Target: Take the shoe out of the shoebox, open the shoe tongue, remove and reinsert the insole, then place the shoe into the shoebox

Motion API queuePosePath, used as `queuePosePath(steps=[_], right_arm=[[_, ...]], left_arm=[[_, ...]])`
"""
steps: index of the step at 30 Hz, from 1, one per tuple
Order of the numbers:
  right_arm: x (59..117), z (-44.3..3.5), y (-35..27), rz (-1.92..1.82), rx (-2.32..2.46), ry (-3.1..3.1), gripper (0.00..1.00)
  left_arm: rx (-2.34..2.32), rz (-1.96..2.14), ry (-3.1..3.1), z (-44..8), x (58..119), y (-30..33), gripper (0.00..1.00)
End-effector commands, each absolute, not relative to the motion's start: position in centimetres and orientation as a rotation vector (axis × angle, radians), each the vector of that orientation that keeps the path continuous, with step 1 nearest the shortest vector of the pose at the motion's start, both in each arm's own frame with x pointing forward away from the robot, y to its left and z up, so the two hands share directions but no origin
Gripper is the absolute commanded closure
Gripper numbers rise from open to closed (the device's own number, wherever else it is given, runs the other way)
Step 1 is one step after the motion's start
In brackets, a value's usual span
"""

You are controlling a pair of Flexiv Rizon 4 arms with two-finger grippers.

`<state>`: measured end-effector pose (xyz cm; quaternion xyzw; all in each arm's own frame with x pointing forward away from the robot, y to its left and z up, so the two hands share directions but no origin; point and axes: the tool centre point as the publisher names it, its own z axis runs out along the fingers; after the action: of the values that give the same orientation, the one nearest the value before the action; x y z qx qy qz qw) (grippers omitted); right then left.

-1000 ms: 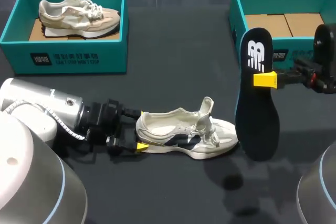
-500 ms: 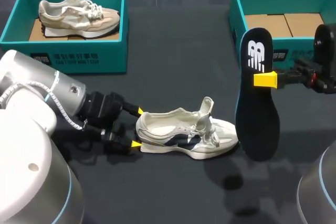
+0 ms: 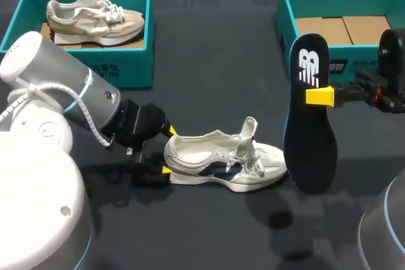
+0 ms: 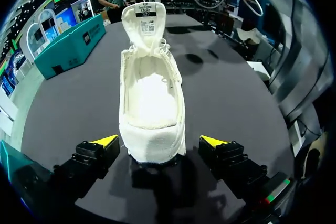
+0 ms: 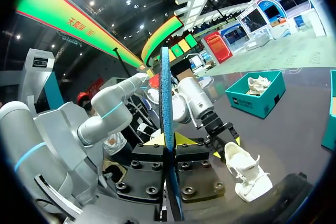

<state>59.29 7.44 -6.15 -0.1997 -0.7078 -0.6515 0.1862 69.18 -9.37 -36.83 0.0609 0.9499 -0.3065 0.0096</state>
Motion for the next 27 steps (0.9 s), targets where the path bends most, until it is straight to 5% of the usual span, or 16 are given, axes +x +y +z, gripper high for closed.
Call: queuePosePath(steps=[1,27], right_arm=[[59.1,-6.1,7.5,-1.835,-0.568,-1.995,1.00],[59.1,-6.1,7.5,-1.835,-0.568,-1.995,1.00]], left_arm=[[0.154,-0.364,3.051,-35.7,68.7,-9.2,0.00],[0.160,-0.017,3.040,-35.6,69.9,-10.4,0.00]])
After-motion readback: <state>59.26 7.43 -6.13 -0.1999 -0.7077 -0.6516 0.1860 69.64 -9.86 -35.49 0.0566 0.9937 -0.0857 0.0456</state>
